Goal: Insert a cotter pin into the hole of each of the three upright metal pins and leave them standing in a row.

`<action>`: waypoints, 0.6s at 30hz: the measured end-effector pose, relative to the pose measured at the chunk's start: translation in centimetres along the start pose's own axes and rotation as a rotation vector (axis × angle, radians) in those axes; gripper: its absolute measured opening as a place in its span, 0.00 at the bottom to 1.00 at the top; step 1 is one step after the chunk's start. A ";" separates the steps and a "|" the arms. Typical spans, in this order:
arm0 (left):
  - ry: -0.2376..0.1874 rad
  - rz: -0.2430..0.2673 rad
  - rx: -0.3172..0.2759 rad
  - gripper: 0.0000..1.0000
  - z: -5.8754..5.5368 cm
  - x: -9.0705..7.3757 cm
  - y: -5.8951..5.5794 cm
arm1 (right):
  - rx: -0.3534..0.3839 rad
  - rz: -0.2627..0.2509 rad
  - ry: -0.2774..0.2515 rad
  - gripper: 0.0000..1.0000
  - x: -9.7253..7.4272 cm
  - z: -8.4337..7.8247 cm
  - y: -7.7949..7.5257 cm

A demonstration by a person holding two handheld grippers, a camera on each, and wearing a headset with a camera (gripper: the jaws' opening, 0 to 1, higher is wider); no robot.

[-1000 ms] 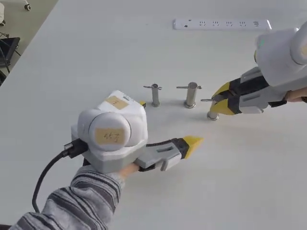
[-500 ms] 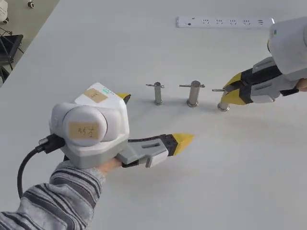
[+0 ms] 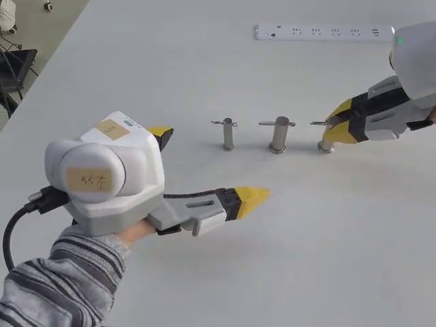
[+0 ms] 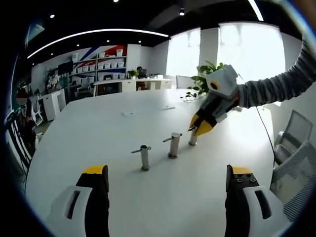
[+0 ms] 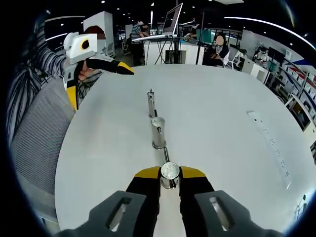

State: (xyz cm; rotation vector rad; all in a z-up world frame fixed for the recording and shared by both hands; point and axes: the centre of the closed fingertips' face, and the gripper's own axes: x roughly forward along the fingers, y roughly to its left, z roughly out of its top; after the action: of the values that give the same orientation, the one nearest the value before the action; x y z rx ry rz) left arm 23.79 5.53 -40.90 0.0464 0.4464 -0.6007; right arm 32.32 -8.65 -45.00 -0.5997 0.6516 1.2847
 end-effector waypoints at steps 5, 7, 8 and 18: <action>0.012 -0.003 -0.003 0.99 -0.2 0.0 0.0 | -0.008 0.009 0.008 0.08 0.1 -0.2 -0.1; 0.010 -0.007 -0.006 0.99 -0.1 0.0 -0.1 | -0.007 0.014 0.010 0.08 0.2 -0.3 -0.2; 0.010 -0.010 -0.006 0.98 -0.1 0.1 -0.2 | -0.008 0.015 0.010 0.08 0.2 -0.4 -0.1; 0.023 -0.011 -0.009 0.97 -0.4 0.2 -0.2 | 0.028 0.039 -0.008 0.08 0.2 -0.7 -0.4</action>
State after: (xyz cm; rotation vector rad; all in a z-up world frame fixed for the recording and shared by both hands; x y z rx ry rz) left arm 23.69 5.35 -41.34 0.0428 0.4723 -0.6099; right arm 32.65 -9.09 -45.58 -0.5616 0.6763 1.3115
